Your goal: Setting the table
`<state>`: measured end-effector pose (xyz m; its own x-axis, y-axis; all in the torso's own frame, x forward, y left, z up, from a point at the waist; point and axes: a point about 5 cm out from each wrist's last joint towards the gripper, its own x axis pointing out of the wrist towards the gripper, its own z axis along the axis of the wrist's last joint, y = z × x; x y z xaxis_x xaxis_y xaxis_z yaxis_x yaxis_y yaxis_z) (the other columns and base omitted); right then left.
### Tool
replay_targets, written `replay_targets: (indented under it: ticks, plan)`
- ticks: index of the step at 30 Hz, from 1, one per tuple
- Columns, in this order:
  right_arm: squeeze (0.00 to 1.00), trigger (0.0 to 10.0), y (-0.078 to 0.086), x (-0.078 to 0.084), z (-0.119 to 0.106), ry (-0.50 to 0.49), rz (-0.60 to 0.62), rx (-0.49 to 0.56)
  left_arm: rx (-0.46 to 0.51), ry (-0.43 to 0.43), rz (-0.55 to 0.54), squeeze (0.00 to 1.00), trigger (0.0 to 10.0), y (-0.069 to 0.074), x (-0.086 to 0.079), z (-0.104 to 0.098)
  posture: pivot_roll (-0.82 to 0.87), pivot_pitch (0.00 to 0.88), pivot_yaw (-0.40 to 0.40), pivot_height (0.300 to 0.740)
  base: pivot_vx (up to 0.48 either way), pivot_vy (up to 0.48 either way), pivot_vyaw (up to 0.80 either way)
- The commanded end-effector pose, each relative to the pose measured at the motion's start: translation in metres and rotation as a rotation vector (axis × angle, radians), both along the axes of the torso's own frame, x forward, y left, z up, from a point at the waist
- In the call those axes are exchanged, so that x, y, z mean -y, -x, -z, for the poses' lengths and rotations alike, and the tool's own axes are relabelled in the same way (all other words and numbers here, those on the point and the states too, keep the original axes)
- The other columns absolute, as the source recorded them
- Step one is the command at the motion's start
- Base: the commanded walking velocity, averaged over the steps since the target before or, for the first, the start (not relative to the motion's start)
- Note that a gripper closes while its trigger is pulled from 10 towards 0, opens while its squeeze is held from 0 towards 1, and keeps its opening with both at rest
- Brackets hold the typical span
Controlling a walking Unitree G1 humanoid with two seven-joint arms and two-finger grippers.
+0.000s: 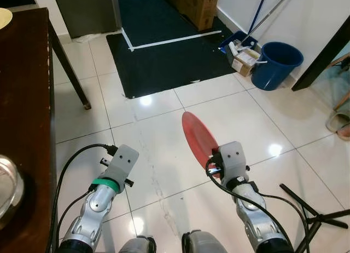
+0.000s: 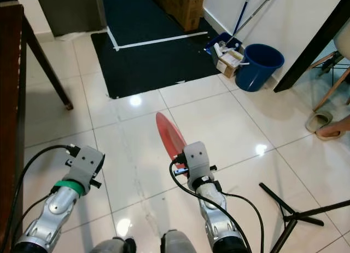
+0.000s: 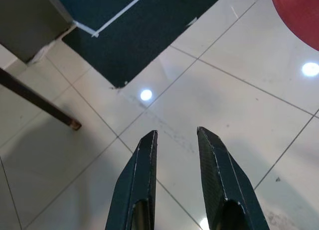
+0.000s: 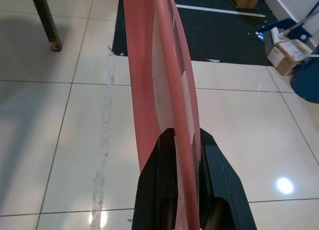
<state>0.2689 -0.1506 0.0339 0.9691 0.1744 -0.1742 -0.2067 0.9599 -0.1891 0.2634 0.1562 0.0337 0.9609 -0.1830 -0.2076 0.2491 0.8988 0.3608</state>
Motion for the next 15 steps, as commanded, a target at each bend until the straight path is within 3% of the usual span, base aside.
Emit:
replay_targets:
  ticks: [1, 8, 13, 15]
  plan:
    - [0.0, 10.0, 0.002, 0.001, 0.003, 0.008, 0.004, -0.01, -0.032, 0.0, -0.01, 0.0, 10.0, 0.003, -0.003, 0.005, -0.16, 0.0, 0.032, 0.74, 0.0, 0.0, 0.0]
    - [0.0, 10.0, 0.002, 0.002, 0.002, 0.008, 0.004, -0.007, -0.01, -0.008, 0.009, 0.0, 10.0, 0.001, 0.0, 0.002, -0.16, 0.0, 0.033, 0.74, 0.0, 0.0, 0.0]
    - [0.0, 10.0, -0.001, 0.003, -0.008, -0.011, 0.018, 0.031, 0.02, 0.078, 0.029, 0.0, 10.0, -0.004, 0.006, -0.014, -0.16, 0.0, 0.033, 0.74, 0.0, 0.0, 0.0]
    - [0.0, 10.0, -0.008, 0.005, -0.028, -0.044, 0.042, 0.107, 0.078, 0.16, 0.022, 0.0, 10.0, -0.011, 0.009, -0.037, -0.16, 0.0, 0.033, 0.74, 0.0, 0.0, 0.0]
